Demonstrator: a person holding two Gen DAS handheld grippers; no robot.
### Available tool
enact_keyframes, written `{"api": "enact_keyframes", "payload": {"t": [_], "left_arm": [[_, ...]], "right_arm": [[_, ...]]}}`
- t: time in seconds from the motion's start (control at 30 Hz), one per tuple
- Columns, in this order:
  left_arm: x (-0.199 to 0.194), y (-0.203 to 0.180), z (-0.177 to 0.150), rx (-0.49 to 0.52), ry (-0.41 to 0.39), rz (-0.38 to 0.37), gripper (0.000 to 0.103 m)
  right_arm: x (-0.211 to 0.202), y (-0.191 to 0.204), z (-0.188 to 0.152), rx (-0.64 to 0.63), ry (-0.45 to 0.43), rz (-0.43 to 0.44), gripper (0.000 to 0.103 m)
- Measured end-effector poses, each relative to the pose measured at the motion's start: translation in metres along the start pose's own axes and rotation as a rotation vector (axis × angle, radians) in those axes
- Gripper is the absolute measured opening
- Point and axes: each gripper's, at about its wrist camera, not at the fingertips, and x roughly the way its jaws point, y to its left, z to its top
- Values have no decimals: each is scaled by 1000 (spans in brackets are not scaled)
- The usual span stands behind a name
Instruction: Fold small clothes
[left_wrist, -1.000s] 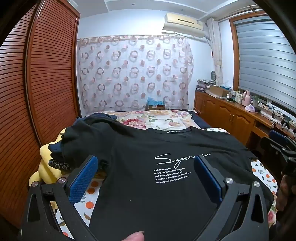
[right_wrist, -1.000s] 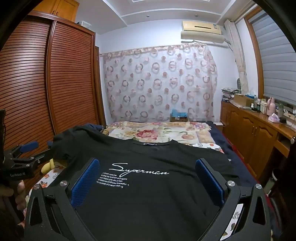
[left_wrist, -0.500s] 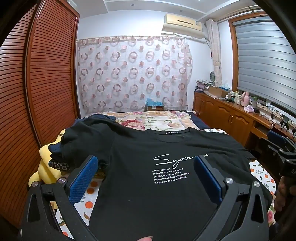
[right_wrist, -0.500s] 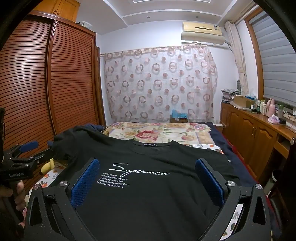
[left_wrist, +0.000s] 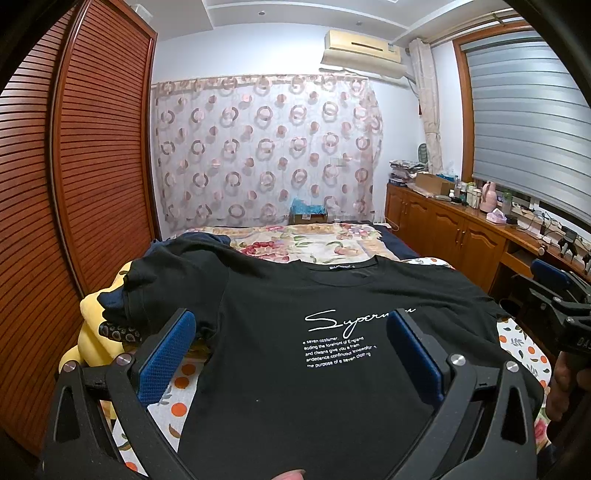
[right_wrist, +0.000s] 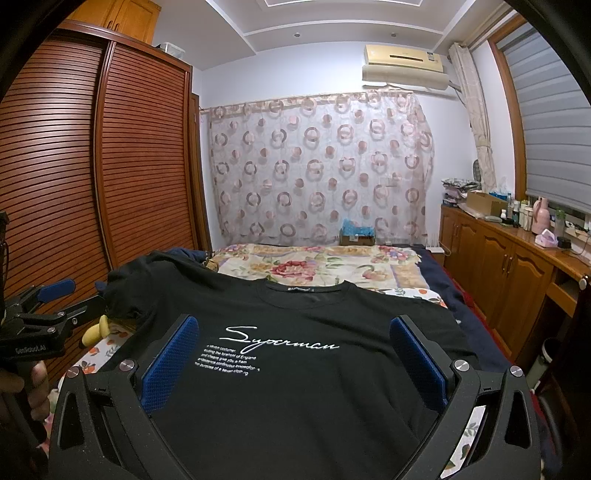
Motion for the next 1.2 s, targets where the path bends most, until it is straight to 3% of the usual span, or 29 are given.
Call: {"api": "enact_keyframes", "payload": {"t": [1.2], "left_arm": [[-2, -2, -1, 10, -11, 4, 103]], "right_arm": [[-1, 1, 1, 1, -2, -1, 103]]}}
